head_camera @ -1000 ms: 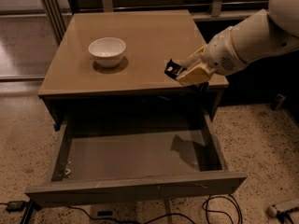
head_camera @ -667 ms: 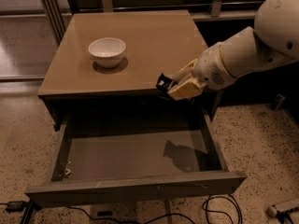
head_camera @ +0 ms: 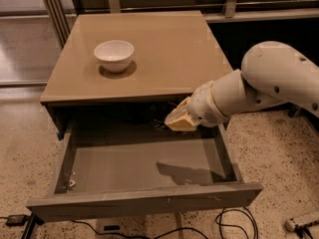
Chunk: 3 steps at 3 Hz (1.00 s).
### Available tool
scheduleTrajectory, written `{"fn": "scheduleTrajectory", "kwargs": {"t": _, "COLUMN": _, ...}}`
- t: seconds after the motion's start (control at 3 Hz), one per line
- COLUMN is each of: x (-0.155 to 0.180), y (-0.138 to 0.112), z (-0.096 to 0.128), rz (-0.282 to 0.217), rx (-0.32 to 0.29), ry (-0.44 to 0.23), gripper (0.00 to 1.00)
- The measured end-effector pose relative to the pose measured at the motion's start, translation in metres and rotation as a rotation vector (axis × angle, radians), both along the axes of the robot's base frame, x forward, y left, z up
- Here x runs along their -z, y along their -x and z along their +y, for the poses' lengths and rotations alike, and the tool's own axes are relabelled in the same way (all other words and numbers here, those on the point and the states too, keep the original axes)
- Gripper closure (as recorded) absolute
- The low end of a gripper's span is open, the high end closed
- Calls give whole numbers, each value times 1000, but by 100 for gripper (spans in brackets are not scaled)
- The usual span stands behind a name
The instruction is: Place rxbar chocolate into top drawer
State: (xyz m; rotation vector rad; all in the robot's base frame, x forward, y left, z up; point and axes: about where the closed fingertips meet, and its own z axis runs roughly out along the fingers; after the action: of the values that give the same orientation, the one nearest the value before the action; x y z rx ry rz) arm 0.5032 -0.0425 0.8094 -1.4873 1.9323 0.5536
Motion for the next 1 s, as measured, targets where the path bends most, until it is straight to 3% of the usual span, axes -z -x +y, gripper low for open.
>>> {"fn": "scheduleTrajectory", "kwargs": {"t": 0.33, "x": 53, "y": -2, "z": 18, "rz": -2, "rx": -6, "ry": 10, "gripper": 100}}
{"fn": "scheduleTrajectory", "kwargs": {"t": 1.0, "x": 122, "y": -18, "z": 40, "rz": 5, "rx": 30, "ry": -6, "gripper": 100}}
